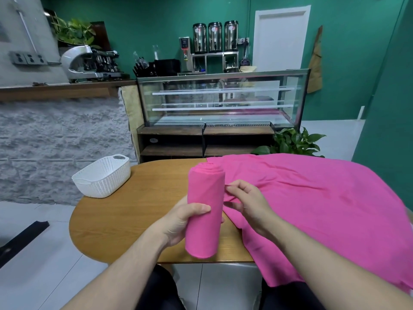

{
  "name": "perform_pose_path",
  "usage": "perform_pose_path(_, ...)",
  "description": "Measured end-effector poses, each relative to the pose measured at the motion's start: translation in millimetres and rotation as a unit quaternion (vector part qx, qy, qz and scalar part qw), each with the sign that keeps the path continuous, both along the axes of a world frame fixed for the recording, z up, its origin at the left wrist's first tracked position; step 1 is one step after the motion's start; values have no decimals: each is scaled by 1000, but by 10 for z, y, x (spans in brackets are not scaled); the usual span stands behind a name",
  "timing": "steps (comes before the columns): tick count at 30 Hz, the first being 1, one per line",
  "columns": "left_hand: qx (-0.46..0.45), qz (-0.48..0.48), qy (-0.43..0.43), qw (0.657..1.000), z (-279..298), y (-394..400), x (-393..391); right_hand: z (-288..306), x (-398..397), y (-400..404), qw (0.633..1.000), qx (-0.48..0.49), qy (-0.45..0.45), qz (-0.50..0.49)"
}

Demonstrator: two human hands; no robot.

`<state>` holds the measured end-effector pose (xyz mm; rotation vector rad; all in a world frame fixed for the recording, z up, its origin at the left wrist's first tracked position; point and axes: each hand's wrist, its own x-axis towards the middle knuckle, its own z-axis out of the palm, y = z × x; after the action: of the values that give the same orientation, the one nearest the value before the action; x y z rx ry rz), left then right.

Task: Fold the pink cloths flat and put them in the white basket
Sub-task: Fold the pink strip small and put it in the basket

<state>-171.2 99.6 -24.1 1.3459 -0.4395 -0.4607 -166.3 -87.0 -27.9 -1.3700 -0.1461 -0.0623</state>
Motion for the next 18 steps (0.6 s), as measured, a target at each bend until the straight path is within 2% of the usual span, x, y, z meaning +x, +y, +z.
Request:
perform_pose_path(4,25,-23,18,999,-78,20,-1,143,52,-30,973,227,13,-32)
perform_pose_path(7,22,-38,20,999,-168,21,-15,195,123,-87,936,345,67,-24)
perform_pose_path(9,13,-31,21,999,-195,26,-13,191,84,-149,908,399,122,29)
perform_pose_path(12,-4,11,11,1000,-194,53,43,200,-98,-258,911,349,139,169)
perform_pose_path(15,-10,34,-12,999,-184,91,98,190,-142,-301,920,331,115,177)
perform_pose_path(18,9,49,-14,999,-206,46,129,208,-140,-231,949,268,84,146)
